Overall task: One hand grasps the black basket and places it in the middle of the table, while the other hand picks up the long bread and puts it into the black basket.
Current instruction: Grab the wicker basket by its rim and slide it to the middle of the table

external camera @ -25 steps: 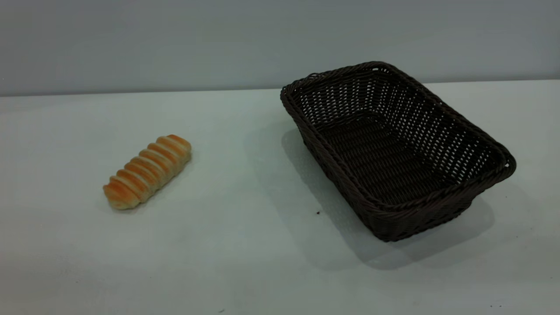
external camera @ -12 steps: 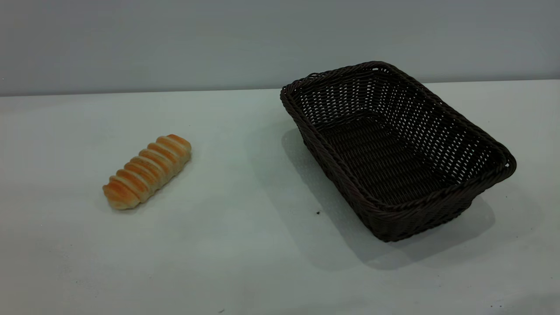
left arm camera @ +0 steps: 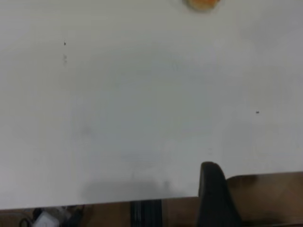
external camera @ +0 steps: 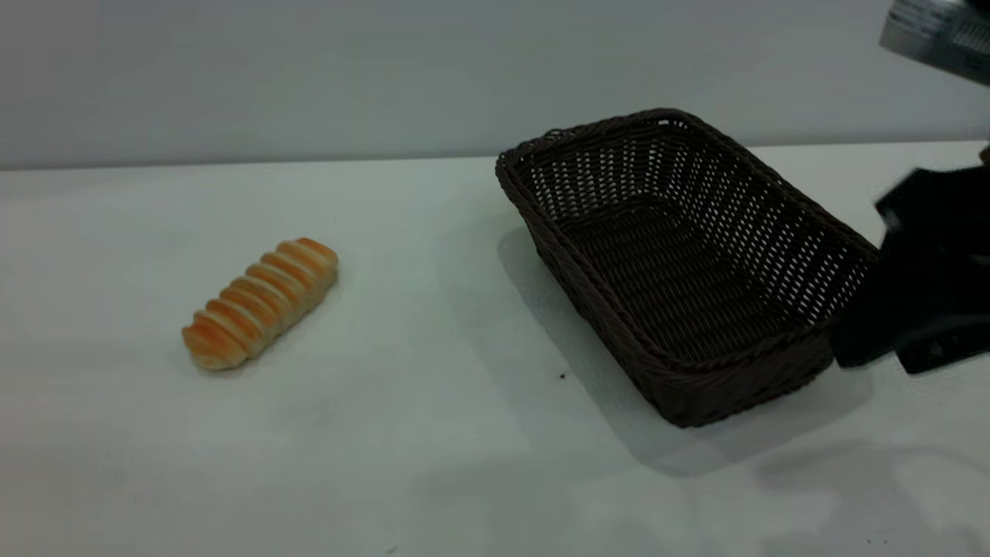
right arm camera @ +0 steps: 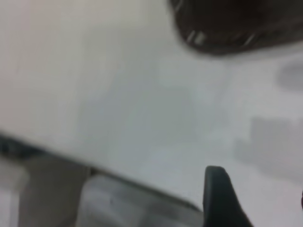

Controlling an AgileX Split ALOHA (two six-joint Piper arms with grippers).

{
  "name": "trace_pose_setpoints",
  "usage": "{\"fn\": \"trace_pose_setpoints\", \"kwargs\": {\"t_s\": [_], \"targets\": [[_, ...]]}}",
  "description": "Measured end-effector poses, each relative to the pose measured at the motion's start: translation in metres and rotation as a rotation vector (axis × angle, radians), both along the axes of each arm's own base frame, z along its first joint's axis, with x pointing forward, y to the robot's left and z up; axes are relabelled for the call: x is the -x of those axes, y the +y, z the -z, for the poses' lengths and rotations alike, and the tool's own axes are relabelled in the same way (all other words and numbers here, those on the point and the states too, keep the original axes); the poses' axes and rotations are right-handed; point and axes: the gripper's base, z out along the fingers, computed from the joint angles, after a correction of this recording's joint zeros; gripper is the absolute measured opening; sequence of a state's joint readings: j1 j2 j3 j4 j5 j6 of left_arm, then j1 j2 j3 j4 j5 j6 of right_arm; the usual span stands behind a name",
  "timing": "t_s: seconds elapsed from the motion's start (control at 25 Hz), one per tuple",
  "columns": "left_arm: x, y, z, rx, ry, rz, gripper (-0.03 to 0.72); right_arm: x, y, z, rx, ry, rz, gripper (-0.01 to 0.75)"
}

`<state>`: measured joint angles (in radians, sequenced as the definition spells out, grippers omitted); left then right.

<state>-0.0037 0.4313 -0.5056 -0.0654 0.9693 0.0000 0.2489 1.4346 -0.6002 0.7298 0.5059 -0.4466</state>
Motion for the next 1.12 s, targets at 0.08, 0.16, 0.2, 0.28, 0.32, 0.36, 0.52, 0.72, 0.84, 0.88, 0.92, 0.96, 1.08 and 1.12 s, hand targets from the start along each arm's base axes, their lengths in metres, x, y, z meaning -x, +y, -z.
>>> {"fn": "trace_pose_setpoints", "kwargs": {"t_s": [0.08, 0.16, 0.2, 0.28, 0.32, 0.36, 0.52, 0.72, 0.84, 0.88, 0.92, 0.96, 1.08, 1.12], "targets": [[0.0, 0.0, 0.0, -0.001, 0.001, 0.0, 0.477, -0.004, 0.0, 0.004, -0.012, 0.014, 0.065, 0.425], [0.0, 0.0, 0.0, -0.001, 0.001, 0.0, 0.477, -0.009, -0.001, 0.01, -0.031, 0.04, 0.167, 0.425], [0.0, 0.0, 0.0, -0.001, 0.001, 0.0, 0.477, -0.012, -0.002, 0.014, -0.041, 0.056, 0.231, 0.425], [0.0, 0.0, 0.0, -0.001, 0.001, 0.0, 0.477, -0.018, -0.003, 0.023, -0.054, 0.085, 0.349, 0.425], [0.0, 0.0, 0.0, -0.001, 0.002, 0.0, 0.477, -0.021, -0.004, 0.028, -0.054, 0.097, 0.394, 0.425], [0.0, 0.0, 0.0, -0.001, 0.002, 0.0, 0.477, -0.023, -0.005, 0.033, -0.055, 0.109, 0.436, 0.425], [0.0, 0.0, 0.0, -0.001, 0.002, 0.0, 0.477, -0.033, -0.005, 0.047, -0.062, 0.139, 0.539, 0.425], [0.0, 0.0, 0.0, -0.001, 0.001, 0.0, 0.477, -0.051, -0.001, 0.047, -0.088, 0.123, 0.576, 0.425], [0.0, 0.0, 0.0, -0.001, 0.001, 0.0, 0.477, -0.053, -0.001, 0.051, -0.087, 0.13, 0.591, 0.425], [0.0, 0.0, 0.0, -0.001, 0.001, 0.0, 0.477, -0.053, -0.001, 0.054, -0.087, 0.136, 0.602, 0.425], [0.0, 0.0, 0.0, -0.001, 0.001, 0.0, 0.477, -0.054, -0.001, 0.056, -0.088, 0.144, 0.615, 0.425], [0.0, 0.0, 0.0, -0.001, 0.001, 0.0, 0.477, -0.054, -0.001, 0.058, -0.09, 0.15, 0.629, 0.425], [0.0, 0.0, 0.0, -0.001, 0.001, 0.0, 0.477, -0.056, -0.002, 0.065, -0.098, 0.17, 0.68, 0.425], [0.0, 0.0, 0.0, -0.001, 0.001, 0.0, 0.477, -0.057, -0.002, 0.068, -0.101, 0.177, 0.695, 0.425]]}}
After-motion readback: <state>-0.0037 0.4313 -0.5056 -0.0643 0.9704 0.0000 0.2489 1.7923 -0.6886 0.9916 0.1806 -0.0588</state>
